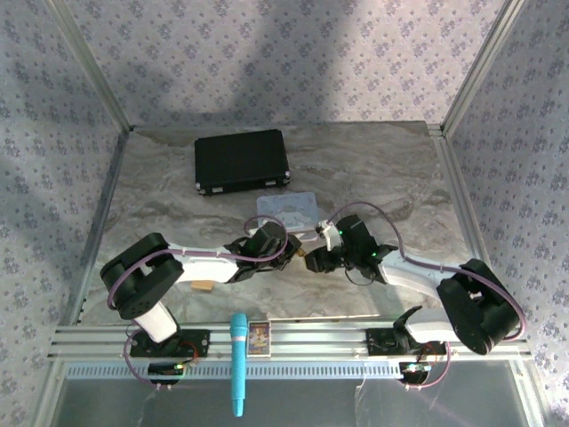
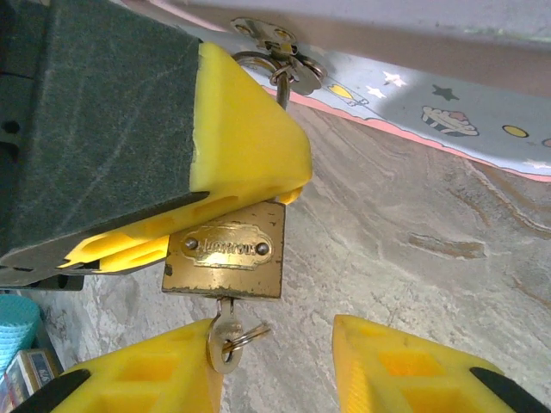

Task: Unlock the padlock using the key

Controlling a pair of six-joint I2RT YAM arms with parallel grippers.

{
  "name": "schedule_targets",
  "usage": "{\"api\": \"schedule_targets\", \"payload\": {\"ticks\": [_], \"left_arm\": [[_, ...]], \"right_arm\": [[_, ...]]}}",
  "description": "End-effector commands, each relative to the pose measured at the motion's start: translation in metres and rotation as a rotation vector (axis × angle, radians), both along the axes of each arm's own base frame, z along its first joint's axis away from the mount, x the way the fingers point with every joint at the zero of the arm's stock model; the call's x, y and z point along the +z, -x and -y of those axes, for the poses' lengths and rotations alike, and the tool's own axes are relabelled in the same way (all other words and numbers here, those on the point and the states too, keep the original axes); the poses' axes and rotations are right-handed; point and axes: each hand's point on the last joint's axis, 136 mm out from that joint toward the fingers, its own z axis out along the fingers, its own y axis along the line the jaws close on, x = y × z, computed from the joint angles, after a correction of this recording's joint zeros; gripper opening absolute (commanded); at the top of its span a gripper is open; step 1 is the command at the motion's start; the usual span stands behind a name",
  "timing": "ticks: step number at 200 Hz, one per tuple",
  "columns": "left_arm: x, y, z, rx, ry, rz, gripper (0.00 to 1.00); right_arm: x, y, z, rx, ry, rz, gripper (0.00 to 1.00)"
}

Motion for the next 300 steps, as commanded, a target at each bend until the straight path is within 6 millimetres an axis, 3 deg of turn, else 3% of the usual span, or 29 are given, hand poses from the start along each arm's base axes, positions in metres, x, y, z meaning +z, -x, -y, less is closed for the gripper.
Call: {"api": "schedule_targets", "payload": {"ticks": [1, 73, 144, 239, 262, 269, 300], "left_arm": [[-0.023, 0.016, -0.006, -0.045, -0.047, -0.072, 0.00], [-0.026, 0.016, -0.008, -0.046, -0.052, -0.078, 0.00], [-0.025, 0.017, -0.008, -0.056, -0.056, -0.067, 0.00], [-0.028, 0.017, -0.017, -0.057, -0.115, -0.060, 0.00], [-0.033, 0.017, -0.020, -0.092, -0.189, -0.047, 0.00], [-0.036, 0.017, -0.022, -0.096, -0.205, -0.039, 0.00], [-0.045, 0.020, -0.025, -0.143, -0.267, -0.036, 0.00]], "right_arm": [[-0.004, -0.018, 0.020, -0.118, 0.072, 0.017, 0.38], [0.004, -0.034, 0.030, -0.212, -0.055, -0.054, 0.43], [-0.007, -0.036, 0.037, -0.269, -0.048, -0.110, 0.52], [0.019, -0.041, 0.030, -0.289, -0.115, -0.096, 0.71], [0.025, -0.048, 0.036, -0.339, -0.102, -0.065, 0.80], [0.026, -0.051, 0.038, -0.360, -0.088, -0.058, 0.87], [0.035, -0.066, 0.040, -0.426, -0.054, -0.031, 0.88]]}}
